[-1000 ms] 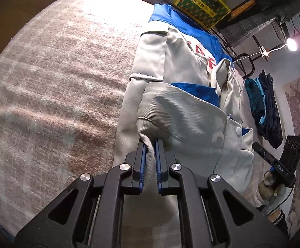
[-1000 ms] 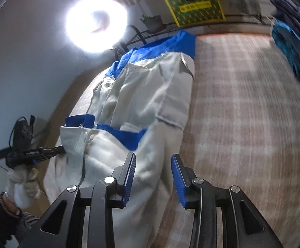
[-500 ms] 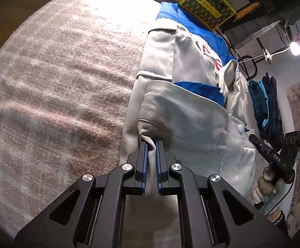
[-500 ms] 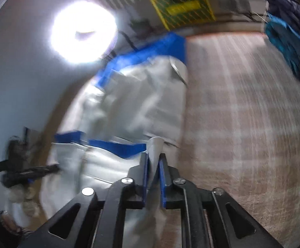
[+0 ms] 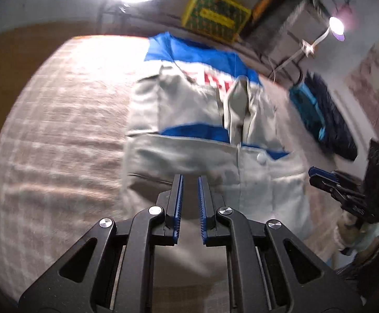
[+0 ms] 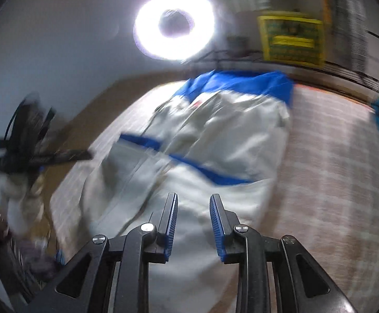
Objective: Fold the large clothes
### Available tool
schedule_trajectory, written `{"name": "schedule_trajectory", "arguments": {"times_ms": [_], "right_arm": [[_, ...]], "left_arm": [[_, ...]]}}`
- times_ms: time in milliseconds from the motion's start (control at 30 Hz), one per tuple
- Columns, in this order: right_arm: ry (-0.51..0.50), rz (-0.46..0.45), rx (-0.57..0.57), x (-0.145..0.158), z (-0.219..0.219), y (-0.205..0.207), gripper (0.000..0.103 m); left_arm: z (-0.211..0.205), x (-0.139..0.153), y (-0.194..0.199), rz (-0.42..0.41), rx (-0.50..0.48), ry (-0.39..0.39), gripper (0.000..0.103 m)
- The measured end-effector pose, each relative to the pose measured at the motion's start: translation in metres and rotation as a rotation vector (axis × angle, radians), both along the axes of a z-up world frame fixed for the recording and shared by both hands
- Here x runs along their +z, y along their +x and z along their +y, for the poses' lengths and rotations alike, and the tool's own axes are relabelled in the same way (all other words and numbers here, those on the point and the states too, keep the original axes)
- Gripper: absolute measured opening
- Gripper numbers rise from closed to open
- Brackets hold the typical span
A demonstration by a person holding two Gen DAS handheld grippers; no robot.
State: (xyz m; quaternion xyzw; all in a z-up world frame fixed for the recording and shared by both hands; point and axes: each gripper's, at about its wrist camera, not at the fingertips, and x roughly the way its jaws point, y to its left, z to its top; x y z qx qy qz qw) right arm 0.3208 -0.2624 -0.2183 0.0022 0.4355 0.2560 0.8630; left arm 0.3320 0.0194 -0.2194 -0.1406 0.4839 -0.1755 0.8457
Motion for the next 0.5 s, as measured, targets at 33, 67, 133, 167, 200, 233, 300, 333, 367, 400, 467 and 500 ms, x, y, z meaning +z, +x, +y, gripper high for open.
{"name": "schedule_trajectory", "arguments": {"times_ms": [33,67,133,167,200,233,300,333,367,400,467,500], "right_arm": [[-0.036,0.005,0.011,-0.005,0.007,-0.001,0.026],[-0.07,0.007,0.014,-0.011,0.011,0.0,0.026],[-0.128,0.014,-0.019,-0.025,0.014,0.008,0.022],[-0.155,0.024,-0.055,-0.034,0.012,0.018,0.021],[-0.174,0.038,-0.093,-0.043,0.008,0.026,0.018],[-0.178,0.044,-0.119,-0.047,0.003,0.03,0.016],[-0.17,0.039,-0.141,-0.047,0.0,0.036,0.016],[-0.174,0.037,-0.153,-0.043,-0.002,0.038,0.019],[-0.15,0.032,-0.163,-0.038,-0.006,0.037,0.019],[-0.119,0.032,-0.168,-0.034,-0.009,0.037,0.02],[-0.077,0.022,-0.193,-0.023,-0.02,0.037,0.021],[-0.073,0.011,-0.204,-0.019,-0.024,0.037,0.024]], "left_arm": [[-0.005,-0.006,0.006,0.019,0.001,0.01,0.009],[-0.009,-0.015,0.016,0.038,0.011,0.029,0.009],[-0.012,-0.029,0.029,0.049,0.022,0.065,0.007],[-0.012,-0.038,0.037,0.072,0.017,0.053,0.005],[-0.011,-0.044,0.041,0.085,0.019,0.034,0.005],[-0.01,-0.046,0.045,0.09,0.033,0.006,0.005],[-0.01,-0.045,0.047,0.093,0.036,0.011,0.004],[-0.01,-0.042,0.046,0.09,0.035,0.02,0.004],[-0.01,-0.039,0.045,0.081,0.032,0.029,0.004],[-0.01,-0.036,0.046,0.074,0.029,0.037,0.004],[-0.006,-0.027,0.044,0.06,0.032,0.038,0.004],[-0.002,-0.022,0.044,0.052,0.035,0.024,0.004]]}}
